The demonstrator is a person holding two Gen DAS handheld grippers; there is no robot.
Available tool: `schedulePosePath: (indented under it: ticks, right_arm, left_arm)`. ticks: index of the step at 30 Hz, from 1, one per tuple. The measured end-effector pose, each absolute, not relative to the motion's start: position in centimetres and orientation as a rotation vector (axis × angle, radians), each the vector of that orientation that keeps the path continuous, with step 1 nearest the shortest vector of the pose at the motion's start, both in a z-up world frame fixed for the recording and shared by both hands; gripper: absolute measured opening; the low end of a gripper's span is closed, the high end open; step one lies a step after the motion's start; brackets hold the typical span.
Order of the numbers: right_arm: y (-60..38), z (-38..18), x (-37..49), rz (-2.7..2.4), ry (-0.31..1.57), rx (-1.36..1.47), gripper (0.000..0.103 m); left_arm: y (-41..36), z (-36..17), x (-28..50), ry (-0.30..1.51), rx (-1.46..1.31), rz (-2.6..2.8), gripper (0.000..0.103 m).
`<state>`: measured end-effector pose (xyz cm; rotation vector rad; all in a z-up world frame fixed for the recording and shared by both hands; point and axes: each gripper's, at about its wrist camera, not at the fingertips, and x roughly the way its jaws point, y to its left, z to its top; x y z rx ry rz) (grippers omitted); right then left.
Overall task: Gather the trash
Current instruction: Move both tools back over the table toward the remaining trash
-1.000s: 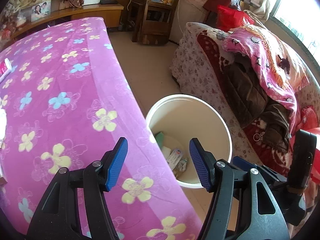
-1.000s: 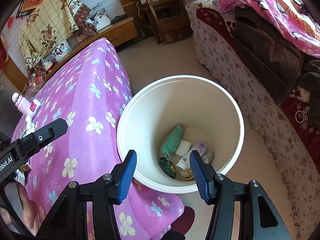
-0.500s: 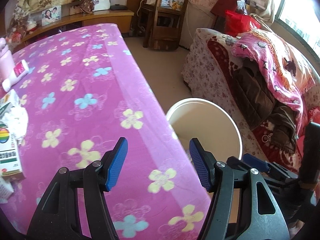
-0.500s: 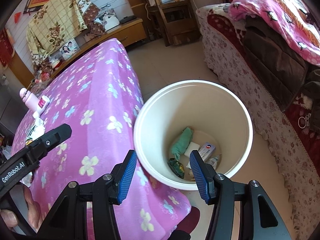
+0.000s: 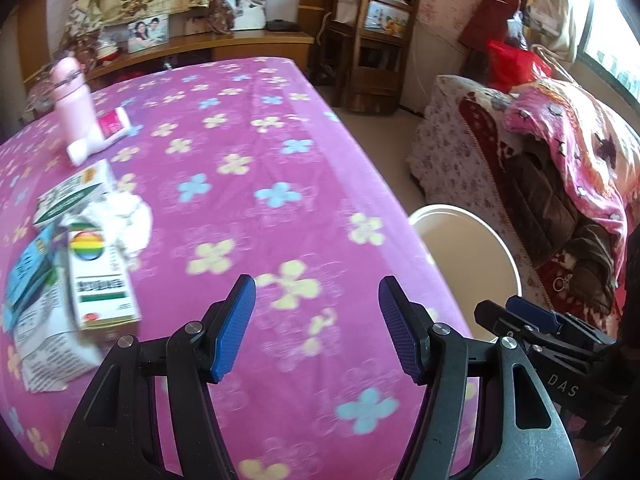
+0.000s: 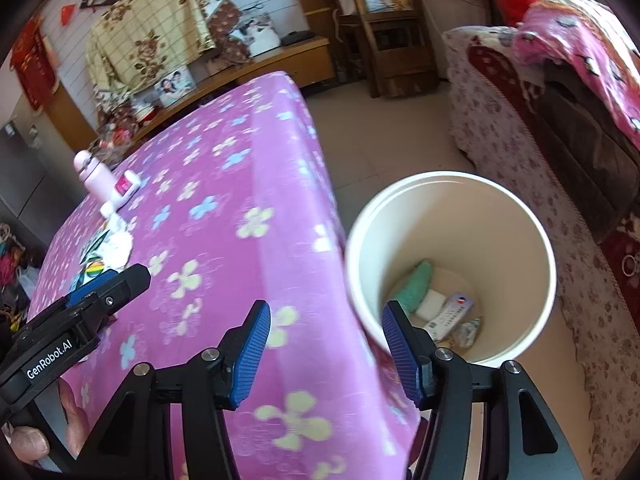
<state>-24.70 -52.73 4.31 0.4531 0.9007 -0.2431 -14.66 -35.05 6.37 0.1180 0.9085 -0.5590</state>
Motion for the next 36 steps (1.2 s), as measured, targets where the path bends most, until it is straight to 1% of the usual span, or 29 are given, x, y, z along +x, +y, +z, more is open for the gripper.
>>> schedulePosePath:
  ticks: [17,19,28,36]
  right_arm:
    - [-44.1,4.8,-20.7,-0.093,0.948,0.360,0.059]
    - [-43.1,4.7,-20.1,-0.075,0.958,0.352,0.062]
    - [-38.8,3.7,-17.0,0.005,1.006,0.311,0.062]
    - [-35.7,3.7,-14.1,0.056,1.028,0.278,0.062]
  left_arm:
    - [-22.8,6.6,-12.8,0.932,0.064,-0.412,0.063]
    - [-21.1,6.7,-12.5,0.931,0.061,-0.391,0.063]
    - [-13.5,6.4,-10.1,0.968,0.013,-0.347,0.063]
    - [-9.7,6.4,-8.4,0.967,0.000,-0.353,0.063]
